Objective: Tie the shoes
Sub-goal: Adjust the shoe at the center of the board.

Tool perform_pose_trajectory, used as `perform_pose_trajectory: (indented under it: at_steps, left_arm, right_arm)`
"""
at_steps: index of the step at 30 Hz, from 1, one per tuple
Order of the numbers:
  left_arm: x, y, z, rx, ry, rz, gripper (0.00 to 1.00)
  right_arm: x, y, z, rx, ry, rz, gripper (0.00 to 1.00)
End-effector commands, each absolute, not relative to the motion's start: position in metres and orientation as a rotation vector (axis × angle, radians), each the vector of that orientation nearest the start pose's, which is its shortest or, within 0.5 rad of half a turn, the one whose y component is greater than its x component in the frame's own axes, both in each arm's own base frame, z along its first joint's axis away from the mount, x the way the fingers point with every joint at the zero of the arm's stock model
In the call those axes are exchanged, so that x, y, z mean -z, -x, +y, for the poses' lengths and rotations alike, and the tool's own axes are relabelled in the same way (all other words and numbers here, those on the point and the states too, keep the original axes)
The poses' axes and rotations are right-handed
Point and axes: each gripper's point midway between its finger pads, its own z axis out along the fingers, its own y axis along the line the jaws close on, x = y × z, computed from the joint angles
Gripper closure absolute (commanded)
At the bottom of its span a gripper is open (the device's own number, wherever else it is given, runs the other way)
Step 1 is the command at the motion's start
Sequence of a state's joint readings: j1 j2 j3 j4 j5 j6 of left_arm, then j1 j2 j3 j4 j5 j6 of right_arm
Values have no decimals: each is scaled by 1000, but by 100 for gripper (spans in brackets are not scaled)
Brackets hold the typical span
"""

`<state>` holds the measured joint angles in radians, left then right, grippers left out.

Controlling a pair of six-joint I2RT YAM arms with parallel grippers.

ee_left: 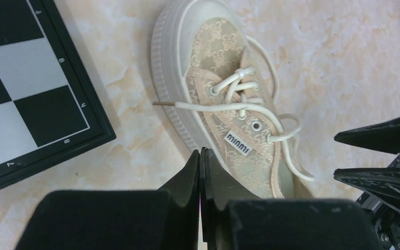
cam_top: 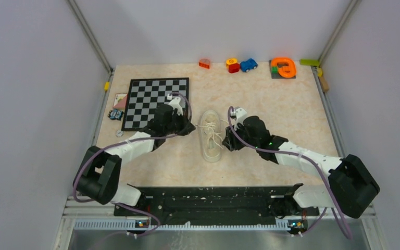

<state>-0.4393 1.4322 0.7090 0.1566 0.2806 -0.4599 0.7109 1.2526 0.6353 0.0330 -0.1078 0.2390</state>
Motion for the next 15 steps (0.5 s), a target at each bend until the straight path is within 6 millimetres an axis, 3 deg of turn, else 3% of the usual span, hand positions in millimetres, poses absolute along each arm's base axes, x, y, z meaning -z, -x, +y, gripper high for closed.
perform_pose_trajectory:
  at_steps: [1,6,9,15]
  left_arm:
    - [-125,-316,-232,844,-313,2093,95]
    - [-155,-311,-248,918,-465,1936,88]
    - [-172,-316,-252,887,-522,1844,84]
    - [-183,-326,-249,822,-548,1777,74]
  right_arm:
    - [-121,-255,258,-676,633,2049,56]
    - [-118,-237,262,-706,895,1796,53]
    - [-115,-242,258,-667,872,1744,53]
    - [-110,-234,271,-657,1135,1647,43]
